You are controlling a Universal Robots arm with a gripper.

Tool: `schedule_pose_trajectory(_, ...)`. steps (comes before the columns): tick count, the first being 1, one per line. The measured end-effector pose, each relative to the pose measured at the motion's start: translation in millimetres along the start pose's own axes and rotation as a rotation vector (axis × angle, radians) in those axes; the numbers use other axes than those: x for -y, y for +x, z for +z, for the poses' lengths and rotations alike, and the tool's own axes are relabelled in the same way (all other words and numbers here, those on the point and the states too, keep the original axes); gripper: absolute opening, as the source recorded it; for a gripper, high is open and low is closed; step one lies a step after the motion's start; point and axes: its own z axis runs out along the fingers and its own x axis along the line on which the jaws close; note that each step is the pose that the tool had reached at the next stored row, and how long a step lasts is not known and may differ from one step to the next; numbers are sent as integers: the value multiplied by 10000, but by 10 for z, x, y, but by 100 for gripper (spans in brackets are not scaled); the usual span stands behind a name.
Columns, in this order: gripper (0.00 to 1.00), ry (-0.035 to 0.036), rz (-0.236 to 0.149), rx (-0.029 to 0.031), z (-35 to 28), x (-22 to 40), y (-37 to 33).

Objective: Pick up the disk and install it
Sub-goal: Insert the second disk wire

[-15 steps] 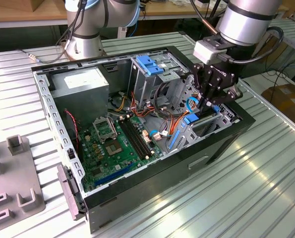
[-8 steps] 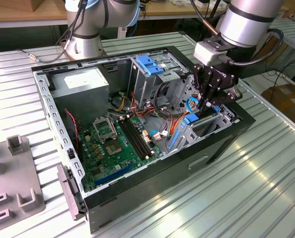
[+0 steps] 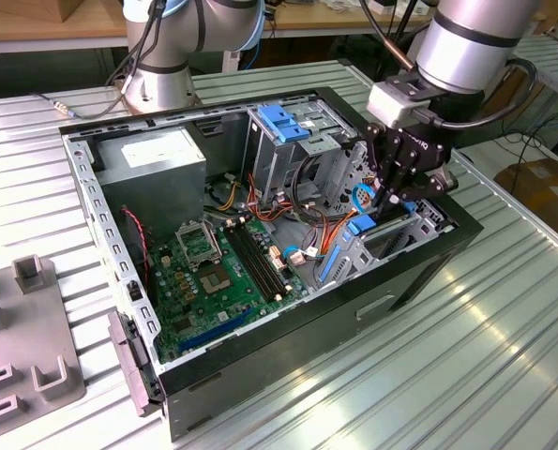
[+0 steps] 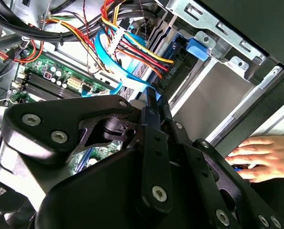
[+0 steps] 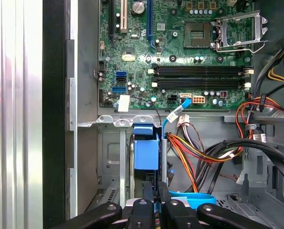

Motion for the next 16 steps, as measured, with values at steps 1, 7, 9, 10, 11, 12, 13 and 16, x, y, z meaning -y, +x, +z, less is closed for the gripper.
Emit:
schedule_pose_trajectory(1, 16, 0, 0, 13, 2, 0, 3)
schedule_pose_trajectory(7, 16, 0, 1, 91, 13, 0, 17)
schedule_pose_trajectory(9, 16, 0, 1, 91, 13, 0, 17)
schedule_pose_trajectory(10, 16, 0, 1, 92, 13, 0, 17)
schedule_pose_trajectory(11, 16, 0, 1, 93, 14, 0, 17)
schedule_pose_trajectory(12, 16, 0, 1, 93, 14, 0, 17)
schedule_pose_trajectory(13, 16, 0, 1, 102, 17, 0, 17)
schedule_pose_trajectory(16, 16, 0, 1, 112, 21, 0, 17)
